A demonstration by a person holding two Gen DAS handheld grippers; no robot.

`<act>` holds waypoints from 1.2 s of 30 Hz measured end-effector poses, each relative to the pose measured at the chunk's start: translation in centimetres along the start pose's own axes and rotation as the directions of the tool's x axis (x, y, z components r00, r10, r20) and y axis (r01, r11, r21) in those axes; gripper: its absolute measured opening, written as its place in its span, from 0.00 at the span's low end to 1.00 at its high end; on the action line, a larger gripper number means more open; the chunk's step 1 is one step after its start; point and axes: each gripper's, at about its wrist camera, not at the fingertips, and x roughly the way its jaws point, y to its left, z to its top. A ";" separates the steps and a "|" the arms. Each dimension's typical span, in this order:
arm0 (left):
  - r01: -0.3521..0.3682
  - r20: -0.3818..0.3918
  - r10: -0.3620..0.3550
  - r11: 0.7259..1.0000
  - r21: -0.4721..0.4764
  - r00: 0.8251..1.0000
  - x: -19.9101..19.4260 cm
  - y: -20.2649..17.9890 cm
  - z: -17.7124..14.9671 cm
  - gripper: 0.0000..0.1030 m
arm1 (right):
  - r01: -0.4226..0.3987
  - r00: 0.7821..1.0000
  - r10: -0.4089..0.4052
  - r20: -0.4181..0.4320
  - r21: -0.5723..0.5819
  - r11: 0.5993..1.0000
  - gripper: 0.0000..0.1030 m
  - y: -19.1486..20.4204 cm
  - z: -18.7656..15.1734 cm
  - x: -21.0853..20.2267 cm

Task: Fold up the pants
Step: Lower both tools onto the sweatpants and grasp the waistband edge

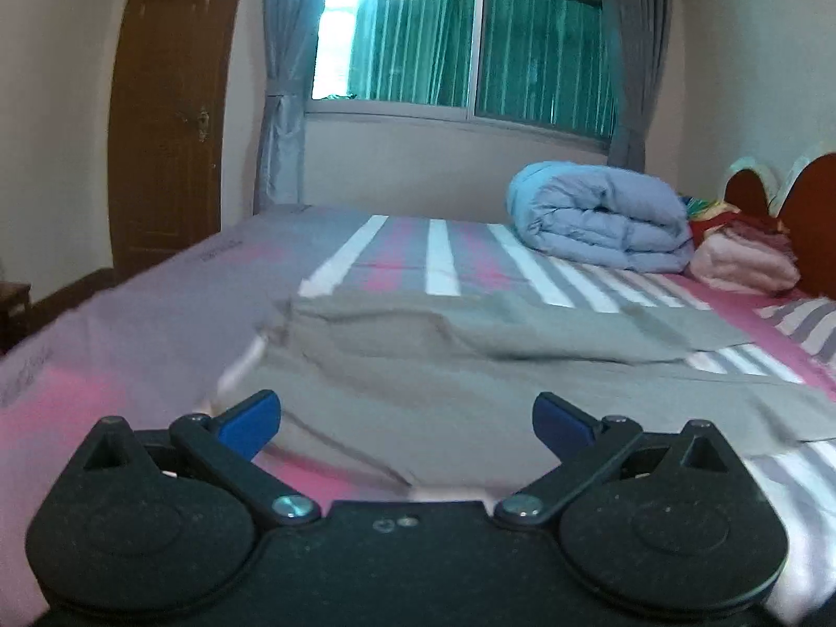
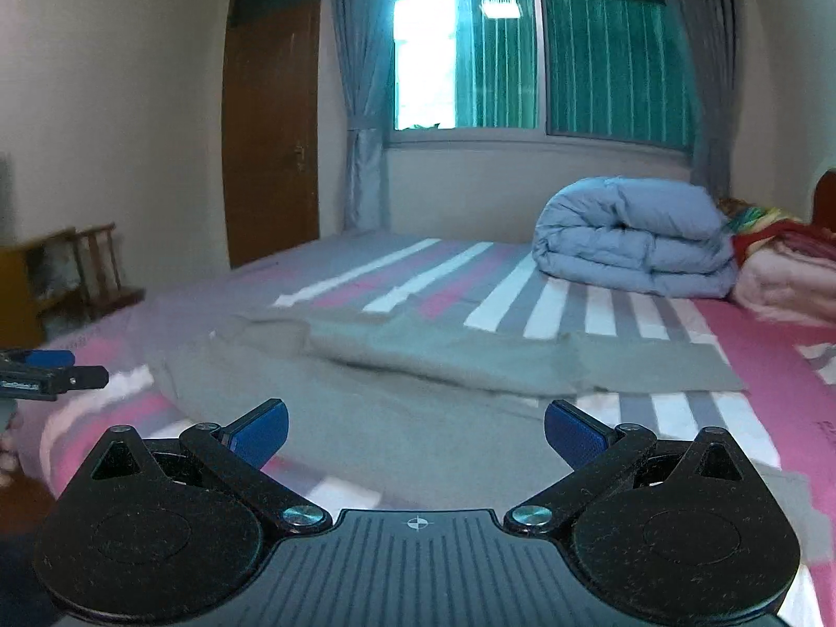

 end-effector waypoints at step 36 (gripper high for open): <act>0.292 -0.320 -0.273 0.956 0.013 0.907 41.7 17.3 8.0 0.23 | -0.379 0.843 0.284 -0.457 -0.129 0.916 0.41 -5.4 5.8 53.8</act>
